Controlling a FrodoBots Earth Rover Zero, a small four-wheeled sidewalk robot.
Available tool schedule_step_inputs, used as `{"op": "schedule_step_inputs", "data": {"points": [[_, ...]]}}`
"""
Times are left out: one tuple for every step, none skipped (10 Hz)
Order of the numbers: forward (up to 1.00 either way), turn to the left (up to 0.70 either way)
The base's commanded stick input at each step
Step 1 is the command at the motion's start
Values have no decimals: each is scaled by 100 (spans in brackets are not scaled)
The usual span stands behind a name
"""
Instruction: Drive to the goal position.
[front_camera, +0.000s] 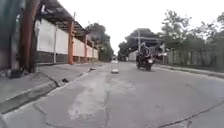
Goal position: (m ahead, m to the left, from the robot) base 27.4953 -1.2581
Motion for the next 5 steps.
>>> {"op": "schedule_step_inputs", "data": {"points": [[100,0],[100,0],[100,0],[100,0],[100,-23]]}}
